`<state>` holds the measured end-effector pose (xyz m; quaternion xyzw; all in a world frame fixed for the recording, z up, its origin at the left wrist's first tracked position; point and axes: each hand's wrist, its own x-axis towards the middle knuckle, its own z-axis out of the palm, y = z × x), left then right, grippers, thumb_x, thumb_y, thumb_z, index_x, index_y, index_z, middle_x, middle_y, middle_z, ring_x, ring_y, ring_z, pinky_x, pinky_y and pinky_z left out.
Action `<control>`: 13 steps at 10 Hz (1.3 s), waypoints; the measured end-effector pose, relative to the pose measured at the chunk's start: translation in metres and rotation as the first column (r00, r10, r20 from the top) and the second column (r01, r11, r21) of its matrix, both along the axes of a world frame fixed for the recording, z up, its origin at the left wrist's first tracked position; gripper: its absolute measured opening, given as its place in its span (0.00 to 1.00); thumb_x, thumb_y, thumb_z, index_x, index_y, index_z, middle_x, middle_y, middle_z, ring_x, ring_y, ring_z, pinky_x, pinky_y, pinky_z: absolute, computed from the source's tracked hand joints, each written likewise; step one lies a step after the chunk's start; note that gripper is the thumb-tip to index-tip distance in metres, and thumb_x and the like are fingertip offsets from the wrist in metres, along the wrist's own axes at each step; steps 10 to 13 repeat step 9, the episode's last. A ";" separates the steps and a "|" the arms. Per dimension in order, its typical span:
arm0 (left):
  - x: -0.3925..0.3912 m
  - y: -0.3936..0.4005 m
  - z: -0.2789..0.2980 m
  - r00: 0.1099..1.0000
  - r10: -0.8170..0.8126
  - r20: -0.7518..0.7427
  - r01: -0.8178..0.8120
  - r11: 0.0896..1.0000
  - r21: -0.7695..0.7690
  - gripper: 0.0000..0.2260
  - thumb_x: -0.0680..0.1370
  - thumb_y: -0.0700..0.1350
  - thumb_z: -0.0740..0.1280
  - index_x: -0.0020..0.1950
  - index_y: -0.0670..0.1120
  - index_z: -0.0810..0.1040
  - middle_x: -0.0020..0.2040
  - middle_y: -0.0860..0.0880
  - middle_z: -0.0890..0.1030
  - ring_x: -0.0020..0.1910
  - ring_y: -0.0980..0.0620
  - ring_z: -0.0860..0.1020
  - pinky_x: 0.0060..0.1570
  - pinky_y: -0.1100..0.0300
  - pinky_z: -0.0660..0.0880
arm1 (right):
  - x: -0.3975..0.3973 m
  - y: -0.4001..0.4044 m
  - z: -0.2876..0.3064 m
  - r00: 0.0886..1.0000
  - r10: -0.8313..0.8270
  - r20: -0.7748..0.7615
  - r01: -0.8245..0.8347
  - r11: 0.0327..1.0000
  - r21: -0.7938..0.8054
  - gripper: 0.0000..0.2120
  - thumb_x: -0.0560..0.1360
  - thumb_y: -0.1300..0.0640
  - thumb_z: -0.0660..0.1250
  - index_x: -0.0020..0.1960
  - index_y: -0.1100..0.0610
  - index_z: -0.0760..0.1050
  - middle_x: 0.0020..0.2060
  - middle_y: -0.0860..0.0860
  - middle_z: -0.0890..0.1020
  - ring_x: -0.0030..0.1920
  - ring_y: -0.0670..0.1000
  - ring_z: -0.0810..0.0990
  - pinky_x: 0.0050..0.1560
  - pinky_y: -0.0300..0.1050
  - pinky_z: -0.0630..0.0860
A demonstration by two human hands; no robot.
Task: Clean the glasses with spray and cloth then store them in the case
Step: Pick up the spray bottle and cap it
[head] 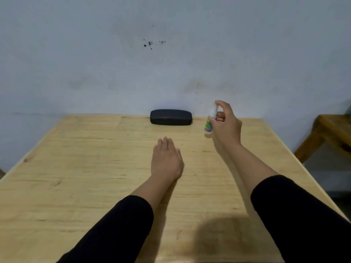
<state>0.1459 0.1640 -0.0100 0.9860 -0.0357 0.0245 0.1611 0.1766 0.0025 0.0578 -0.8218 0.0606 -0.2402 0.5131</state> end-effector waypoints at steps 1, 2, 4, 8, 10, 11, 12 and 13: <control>0.002 0.000 -0.001 1.000 0.001 0.010 -0.001 1.000 0.017 0.24 0.81 0.50 0.45 0.75 0.40 0.50 0.77 0.41 0.52 0.76 0.44 0.50 0.75 0.50 0.48 | 0.033 0.003 -0.001 1.000 -0.017 -0.016 0.017 1.000 0.022 0.21 0.74 0.66 0.65 0.62 0.47 0.71 0.51 0.55 0.77 0.38 0.42 0.76 0.25 0.23 0.69; 0.003 0.000 -0.002 1.000 0.004 0.006 -0.004 1.000 0.017 0.24 0.81 0.50 0.44 0.75 0.40 0.50 0.77 0.42 0.52 0.76 0.45 0.49 0.75 0.50 0.47 | 0.060 0.005 -0.003 1.000 -0.028 -0.007 0.028 1.000 0.002 0.22 0.74 0.66 0.64 0.61 0.45 0.71 0.51 0.54 0.76 0.43 0.48 0.78 0.30 0.28 0.76; 0.001 -0.001 0.000 1.000 0.017 0.012 -0.018 1.000 0.010 0.24 0.81 0.49 0.45 0.76 0.40 0.50 0.77 0.42 0.52 0.76 0.45 0.49 0.74 0.52 0.45 | 0.092 0.010 -0.020 0.999 -0.030 -0.027 0.029 0.999 -0.015 0.21 0.76 0.66 0.62 0.60 0.43 0.69 0.48 0.51 0.74 0.44 0.49 0.78 0.37 0.40 0.79; 0.000 0.000 -0.001 1.000 0.006 0.008 -0.006 1.000 -0.007 0.24 0.81 0.49 0.45 0.76 0.40 0.49 0.77 0.42 0.51 0.76 0.46 0.48 0.73 0.53 0.44 | 0.095 0.012 -0.027 1.000 0.025 -0.017 -0.026 0.999 -0.042 0.25 0.76 0.66 0.61 0.64 0.42 0.66 0.51 0.52 0.74 0.48 0.50 0.78 0.44 0.43 0.79; 0.000 0.000 0.000 0.999 0.025 0.034 -0.023 0.999 -0.038 0.24 0.81 0.48 0.45 0.76 0.41 0.49 0.77 0.42 0.52 0.76 0.46 0.48 0.74 0.53 0.44 | 0.088 0.010 -0.023 0.998 0.048 -0.035 -0.049 0.998 -0.029 0.31 0.76 0.66 0.62 0.69 0.38 0.59 0.60 0.54 0.74 0.53 0.48 0.75 0.50 0.45 0.78; 0.000 0.000 0.000 0.999 0.025 0.034 -0.023 0.999 -0.038 0.24 0.81 0.48 0.45 0.76 0.41 0.49 0.77 0.42 0.52 0.76 0.46 0.48 0.74 0.53 0.44 | 0.088 0.010 -0.023 0.998 0.048 -0.035 -0.049 0.998 -0.029 0.31 0.76 0.66 0.62 0.69 0.38 0.59 0.60 0.54 0.74 0.53 0.48 0.75 0.50 0.45 0.78; 0.000 0.000 0.000 0.999 0.025 0.034 -0.023 0.999 -0.038 0.24 0.81 0.48 0.45 0.76 0.41 0.49 0.77 0.42 0.52 0.76 0.46 0.48 0.74 0.53 0.44 | 0.088 0.010 -0.023 0.998 0.048 -0.035 -0.049 0.998 -0.029 0.31 0.76 0.66 0.62 0.69 0.38 0.59 0.60 0.54 0.74 0.53 0.48 0.75 0.50 0.45 0.78; 0.000 0.000 0.000 0.999 0.025 0.034 -0.023 0.999 -0.038 0.24 0.81 0.48 0.45 0.76 0.41 0.49 0.77 0.42 0.52 0.76 0.46 0.48 0.74 0.53 0.44 | 0.088 0.010 -0.023 0.998 0.048 -0.035 -0.049 0.998 -0.029 0.31 0.76 0.66 0.62 0.69 0.38 0.59 0.60 0.54 0.74 0.53 0.48 0.75 0.50 0.45 0.78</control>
